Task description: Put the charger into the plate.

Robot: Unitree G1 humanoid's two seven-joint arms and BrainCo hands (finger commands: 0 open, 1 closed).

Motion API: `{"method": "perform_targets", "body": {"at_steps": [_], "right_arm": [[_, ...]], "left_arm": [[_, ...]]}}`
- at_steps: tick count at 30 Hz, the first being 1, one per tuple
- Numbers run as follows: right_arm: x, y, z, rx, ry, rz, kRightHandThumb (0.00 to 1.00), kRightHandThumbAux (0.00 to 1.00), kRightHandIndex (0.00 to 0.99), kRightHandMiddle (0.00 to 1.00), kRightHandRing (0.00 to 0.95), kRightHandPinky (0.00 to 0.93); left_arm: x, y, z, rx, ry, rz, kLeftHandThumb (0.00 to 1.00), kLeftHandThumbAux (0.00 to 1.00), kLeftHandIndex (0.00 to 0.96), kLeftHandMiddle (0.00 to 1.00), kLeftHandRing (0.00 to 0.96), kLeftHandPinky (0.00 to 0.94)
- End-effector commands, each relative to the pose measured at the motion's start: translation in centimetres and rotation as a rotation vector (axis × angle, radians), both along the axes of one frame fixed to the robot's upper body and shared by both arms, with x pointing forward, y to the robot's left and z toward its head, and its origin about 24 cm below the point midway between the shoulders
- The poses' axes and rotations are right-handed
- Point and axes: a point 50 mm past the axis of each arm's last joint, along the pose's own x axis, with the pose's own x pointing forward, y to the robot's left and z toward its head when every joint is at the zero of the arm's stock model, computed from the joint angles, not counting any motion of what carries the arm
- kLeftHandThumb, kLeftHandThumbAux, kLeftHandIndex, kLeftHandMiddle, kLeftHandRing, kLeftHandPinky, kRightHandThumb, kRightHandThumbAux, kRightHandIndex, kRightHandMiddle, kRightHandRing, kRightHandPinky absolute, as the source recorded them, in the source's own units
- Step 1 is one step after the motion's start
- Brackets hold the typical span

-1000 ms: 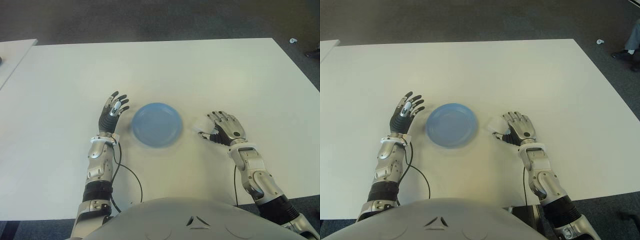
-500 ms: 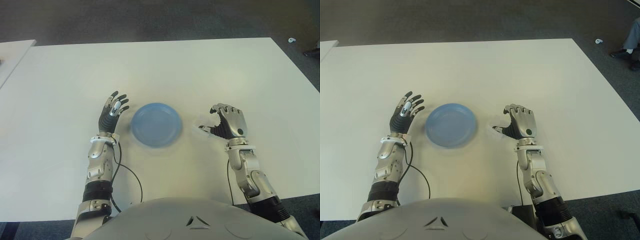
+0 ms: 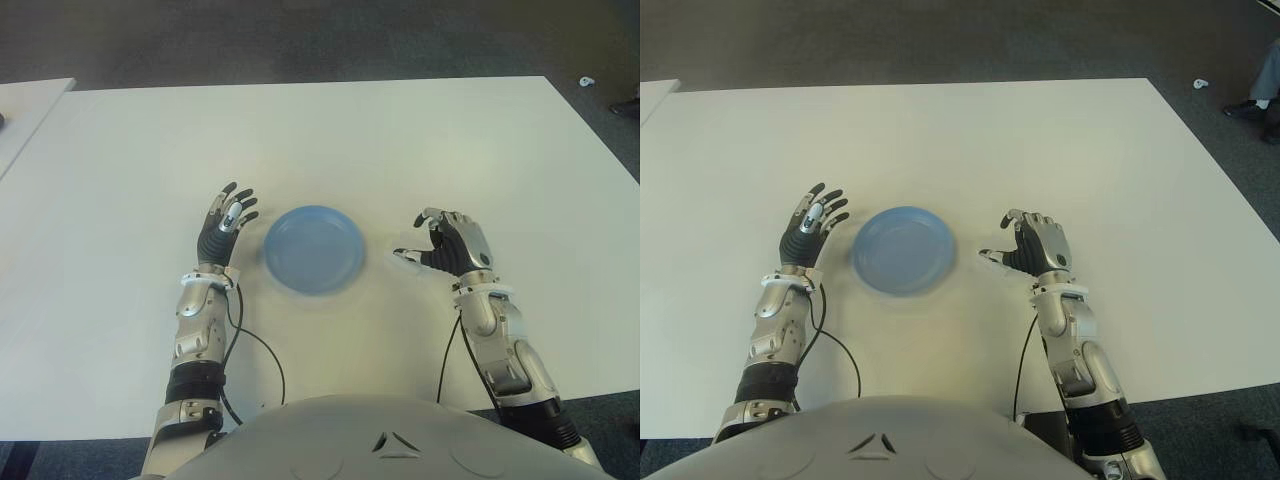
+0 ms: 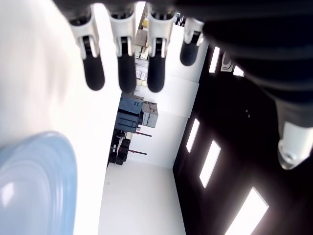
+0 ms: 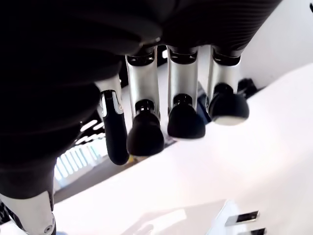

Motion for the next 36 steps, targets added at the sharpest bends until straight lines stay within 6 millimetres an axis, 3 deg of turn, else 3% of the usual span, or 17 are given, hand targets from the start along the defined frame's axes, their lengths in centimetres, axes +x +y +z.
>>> {"method": "perform_targets", "body": {"at_steps": [1, 18, 22, 26, 28, 29, 30, 32, 35, 36], "right_arm": [[-0.11, -0.29, -0.04, 0.042, 0.035, -0.014, 0.749, 0.707, 0.44, 0.935, 0.902, 0.895], [0.04, -0.55, 0.03, 0.06, 0.082, -0.006, 0.744, 0.708, 0.439, 0.95, 0.908, 0.886], [0.02, -0.63, -0.1, 0.061, 0.103, 0.033, 0.744, 0.707, 0.44, 0.903, 0.878, 0.848], [0.01, -0.68, -0.19, 0.061, 0.13, 0.067, 0.735, 0.703, 0.44, 0.826, 0.819, 0.735], [0.05, -0.76, -0.25, 0.05, 0.143, 0.08, 0.724, 0.702, 0.435, 0.753, 0.745, 0.653], [0.07, -0.79, -0.28, 0.044, 0.147, 0.084, 0.713, 0.703, 0.429, 0.651, 0.637, 0.562], [0.11, -0.83, -0.28, 0.028, 0.148, 0.088, 0.709, 0.704, 0.426, 0.615, 0.598, 0.53], [0.18, -0.87, -0.28, -0.007, 0.147, 0.092, 0.562, 0.55, 0.298, 0.419, 0.401, 0.375], [0.26, -0.92, -0.29, -0.081, 0.143, 0.098, 0.439, 0.409, 0.152, 0.224, 0.199, 0.185], [0.29, -0.95, -0.3, -0.12, 0.146, 0.104, 0.422, 0.386, 0.133, 0.199, 0.173, 0.159]], "left_arm": [[-0.23, 0.14, -0.35, -0.013, 0.016, 0.0, 0.0, 0.494, 0.123, 0.226, 0.239, 0.254], [-0.19, 0.17, -0.28, -0.002, 0.018, -0.001, 0.0, 0.49, 0.124, 0.227, 0.242, 0.258], [-0.19, 0.19, -0.29, -0.002, 0.022, -0.003, 0.0, 0.49, 0.119, 0.221, 0.236, 0.254], [-0.2, 0.17, -0.29, 0.0, 0.023, -0.003, 0.0, 0.491, 0.121, 0.219, 0.233, 0.252], [-0.2, 0.16, -0.29, 0.002, 0.023, -0.003, 0.0, 0.493, 0.122, 0.219, 0.232, 0.25], [-0.21, 0.16, -0.29, 0.003, 0.024, -0.002, 0.0, 0.494, 0.123, 0.219, 0.231, 0.248], [-0.21, 0.16, -0.29, 0.004, 0.025, -0.002, 0.0, 0.494, 0.123, 0.219, 0.231, 0.247], [-0.21, 0.16, -0.3, 0.004, 0.027, -0.002, 0.0, 0.496, 0.123, 0.219, 0.229, 0.246], [-0.21, 0.16, -0.32, 0.004, 0.029, -0.003, 0.0, 0.496, 0.124, 0.218, 0.229, 0.246], [-0.21, 0.16, -0.32, 0.004, 0.029, -0.003, 0.0, 0.496, 0.124, 0.218, 0.229, 0.246]]}}
